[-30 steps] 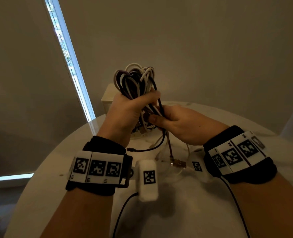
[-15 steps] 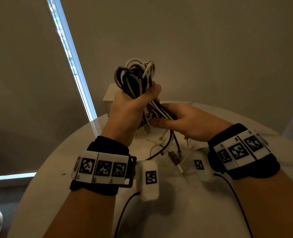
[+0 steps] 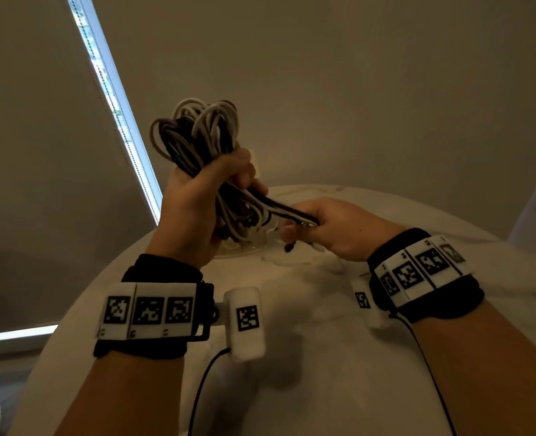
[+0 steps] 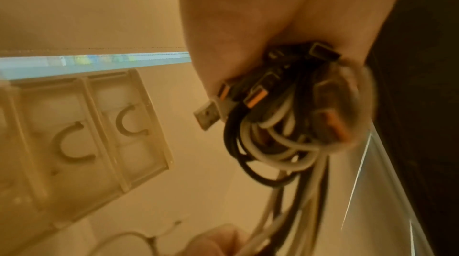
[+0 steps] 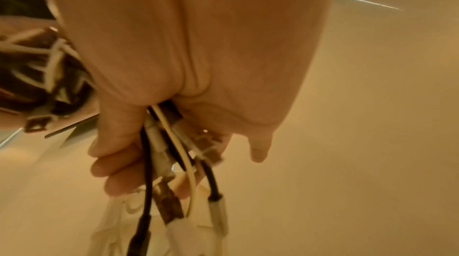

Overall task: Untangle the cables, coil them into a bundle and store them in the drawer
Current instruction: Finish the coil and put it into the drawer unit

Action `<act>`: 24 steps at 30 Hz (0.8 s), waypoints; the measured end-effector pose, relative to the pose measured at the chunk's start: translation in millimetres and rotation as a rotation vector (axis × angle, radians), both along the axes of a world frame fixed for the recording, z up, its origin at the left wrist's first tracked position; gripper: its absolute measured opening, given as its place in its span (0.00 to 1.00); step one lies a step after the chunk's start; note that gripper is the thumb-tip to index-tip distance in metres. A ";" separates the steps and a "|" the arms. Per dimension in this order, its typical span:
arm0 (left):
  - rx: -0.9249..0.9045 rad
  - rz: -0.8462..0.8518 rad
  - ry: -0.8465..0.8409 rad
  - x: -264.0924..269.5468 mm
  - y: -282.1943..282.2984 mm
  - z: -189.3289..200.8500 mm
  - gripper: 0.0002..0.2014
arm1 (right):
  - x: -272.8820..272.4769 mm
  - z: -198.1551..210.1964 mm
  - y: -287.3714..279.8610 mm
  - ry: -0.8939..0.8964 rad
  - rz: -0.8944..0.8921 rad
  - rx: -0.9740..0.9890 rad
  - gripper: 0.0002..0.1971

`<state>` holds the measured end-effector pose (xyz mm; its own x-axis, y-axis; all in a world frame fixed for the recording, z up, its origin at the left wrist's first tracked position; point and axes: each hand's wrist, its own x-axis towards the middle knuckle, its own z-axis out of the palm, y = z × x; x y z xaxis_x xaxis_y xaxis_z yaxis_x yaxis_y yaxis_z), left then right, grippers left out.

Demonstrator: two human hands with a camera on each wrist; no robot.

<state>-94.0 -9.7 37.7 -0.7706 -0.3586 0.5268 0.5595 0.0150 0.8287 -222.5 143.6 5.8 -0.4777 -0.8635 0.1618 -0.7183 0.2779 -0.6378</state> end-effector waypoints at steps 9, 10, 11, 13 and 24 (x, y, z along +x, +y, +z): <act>-0.473 -0.019 -0.332 2.9 -3.9 -2.4 0.06 | -4.9 13.0 8.6 0.618 -0.214 0.010 0.13; -0.487 -0.012 -0.357 3.8 -3.5 -0.9 0.05 | -1.2 17.2 9.4 0.661 -0.211 0.019 0.13; -0.497 -0.014 -0.378 4.1 -2.2 0.7 0.06 | 2.0 20.6 10.1 0.693 -0.205 0.026 0.12; -0.535 -0.031 -0.428 3.6 1.3 2.9 0.11 | 7.5 25.4 9.9 0.707 -0.196 0.032 0.11; -0.414 -0.156 -0.441 -3.0 35.6 4.4 0.15 | 17.6 35.3 14.0 0.391 -0.194 -0.147 0.21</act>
<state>-97.0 25.9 42.1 -0.9742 -0.0580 0.2183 0.1877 0.3303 0.9250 -204.9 157.5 41.1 -0.5068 -0.7183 0.4767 -0.8567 0.3577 -0.3717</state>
